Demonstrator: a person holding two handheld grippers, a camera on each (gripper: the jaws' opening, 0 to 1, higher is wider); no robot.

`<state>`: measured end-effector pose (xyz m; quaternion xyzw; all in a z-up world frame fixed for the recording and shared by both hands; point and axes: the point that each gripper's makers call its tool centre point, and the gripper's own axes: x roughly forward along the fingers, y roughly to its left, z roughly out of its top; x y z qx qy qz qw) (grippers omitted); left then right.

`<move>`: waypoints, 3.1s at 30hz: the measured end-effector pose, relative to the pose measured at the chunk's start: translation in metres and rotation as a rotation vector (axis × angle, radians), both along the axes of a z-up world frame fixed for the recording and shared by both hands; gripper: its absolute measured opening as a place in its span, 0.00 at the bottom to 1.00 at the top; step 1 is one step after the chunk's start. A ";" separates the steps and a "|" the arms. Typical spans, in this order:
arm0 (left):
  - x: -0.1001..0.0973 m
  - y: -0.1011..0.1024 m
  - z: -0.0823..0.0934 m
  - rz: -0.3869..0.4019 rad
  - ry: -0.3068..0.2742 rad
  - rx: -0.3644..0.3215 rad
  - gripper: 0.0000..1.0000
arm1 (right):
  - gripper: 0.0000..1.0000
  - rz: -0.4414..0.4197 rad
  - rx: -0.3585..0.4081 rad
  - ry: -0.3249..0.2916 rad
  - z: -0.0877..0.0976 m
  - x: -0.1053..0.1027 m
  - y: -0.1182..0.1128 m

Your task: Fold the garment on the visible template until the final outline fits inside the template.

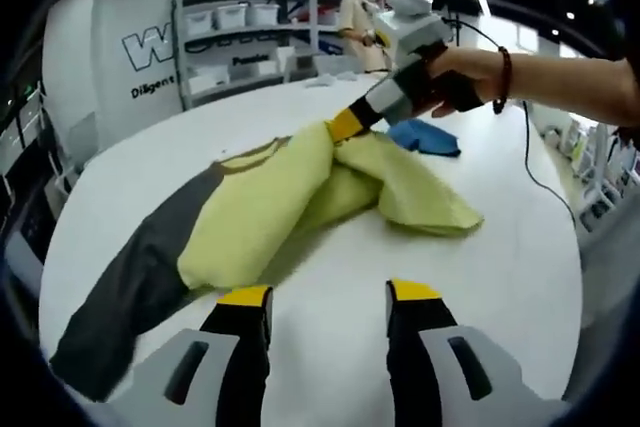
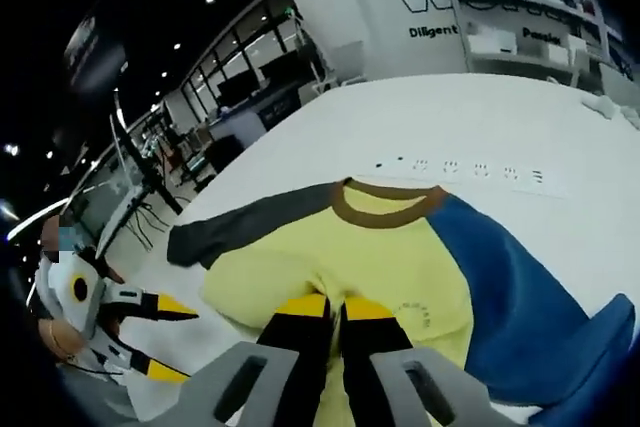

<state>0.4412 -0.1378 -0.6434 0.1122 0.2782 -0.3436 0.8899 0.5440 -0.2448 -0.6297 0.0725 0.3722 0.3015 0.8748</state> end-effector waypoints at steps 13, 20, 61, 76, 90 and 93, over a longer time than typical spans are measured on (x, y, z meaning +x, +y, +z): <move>0.040 -0.022 -0.007 0.028 -0.065 0.000 0.40 | 0.00 0.022 -0.109 0.023 -0.026 0.002 -0.005; 0.055 -0.026 -0.007 0.047 -0.087 0.006 0.40 | 0.00 0.066 -0.163 0.032 -0.038 -0.002 -0.003; 0.067 -0.011 -0.003 0.064 0.003 0.005 0.00 | 0.00 0.036 -0.095 0.028 -0.017 -0.001 -0.004; 0.057 -0.009 0.020 0.059 -0.036 -0.039 0.00 | 0.00 -0.012 -0.003 0.058 0.001 -0.005 -0.002; 0.033 -0.069 0.006 -0.184 -0.136 0.008 0.20 | 0.00 -0.006 -0.004 0.068 -0.006 -0.004 -0.004; 0.035 -0.077 -0.002 -0.229 -0.164 0.077 0.25 | 0.00 0.037 -0.060 0.038 -0.010 -0.003 -0.007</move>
